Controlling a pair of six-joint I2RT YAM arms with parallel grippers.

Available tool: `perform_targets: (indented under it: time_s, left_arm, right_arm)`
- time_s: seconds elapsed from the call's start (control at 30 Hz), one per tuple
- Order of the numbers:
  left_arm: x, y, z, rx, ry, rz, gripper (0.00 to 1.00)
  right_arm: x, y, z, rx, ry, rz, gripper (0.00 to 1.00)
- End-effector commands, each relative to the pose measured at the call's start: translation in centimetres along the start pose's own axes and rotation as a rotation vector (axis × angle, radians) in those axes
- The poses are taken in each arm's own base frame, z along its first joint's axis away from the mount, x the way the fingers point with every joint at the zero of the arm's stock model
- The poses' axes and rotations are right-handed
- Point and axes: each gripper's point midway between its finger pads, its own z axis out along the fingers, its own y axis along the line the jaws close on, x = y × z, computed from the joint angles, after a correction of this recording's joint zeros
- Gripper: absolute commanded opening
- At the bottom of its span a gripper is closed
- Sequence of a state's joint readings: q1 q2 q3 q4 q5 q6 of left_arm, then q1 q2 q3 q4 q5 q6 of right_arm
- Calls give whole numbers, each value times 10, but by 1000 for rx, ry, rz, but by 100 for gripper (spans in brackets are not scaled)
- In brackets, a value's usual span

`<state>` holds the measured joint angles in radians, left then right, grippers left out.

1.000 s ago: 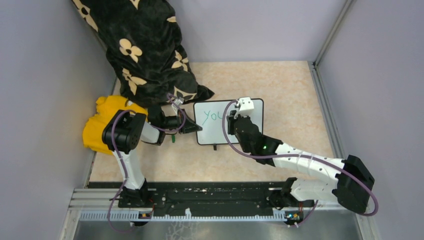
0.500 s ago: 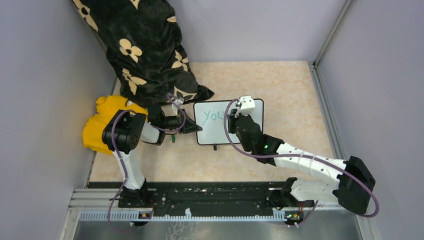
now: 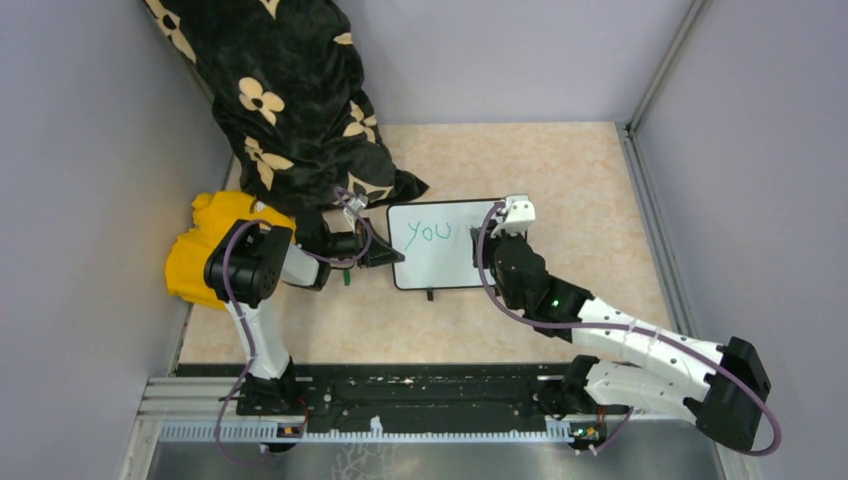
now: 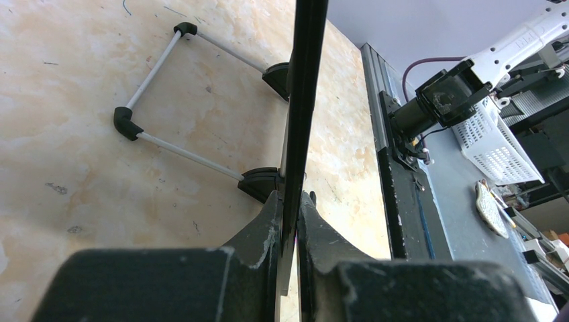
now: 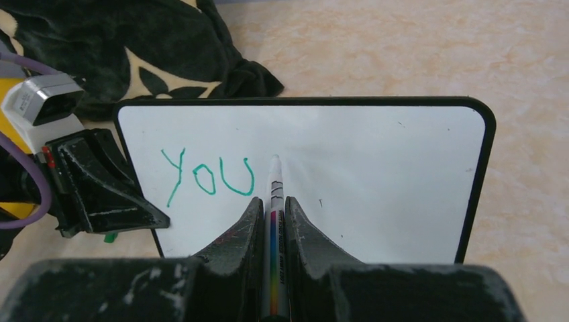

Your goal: Write a sentence on the whiteboard

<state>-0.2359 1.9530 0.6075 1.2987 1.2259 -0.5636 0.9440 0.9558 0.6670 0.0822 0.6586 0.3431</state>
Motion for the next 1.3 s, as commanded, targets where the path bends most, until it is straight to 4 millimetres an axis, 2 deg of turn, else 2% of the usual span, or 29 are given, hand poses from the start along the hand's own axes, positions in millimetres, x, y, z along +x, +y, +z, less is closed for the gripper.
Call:
perform_targets:
  time_s: [0.0, 0.33, 0.63, 0.93, 1.27]
  left_arm:
    - [13, 5, 0, -21, 24, -75, 0]
    - [14, 6, 0, -22, 26, -77, 0]
    - [15, 7, 0, -23, 28, -79, 0]
    - [15, 8, 0, -26, 27, -80, 0]
    - [16, 8, 0, -25, 30, -84, 0]
  right_arm:
    - [2, -16, 3, 81, -9, 5, 0]
    - [4, -24, 10, 131, -18, 10, 0]
    - [11, -18, 17, 110, 2, 2, 0]
    - [27, -16, 17, 87, 45, -4, 0]
    - [52, -31, 5, 105, 104, -23, 0]
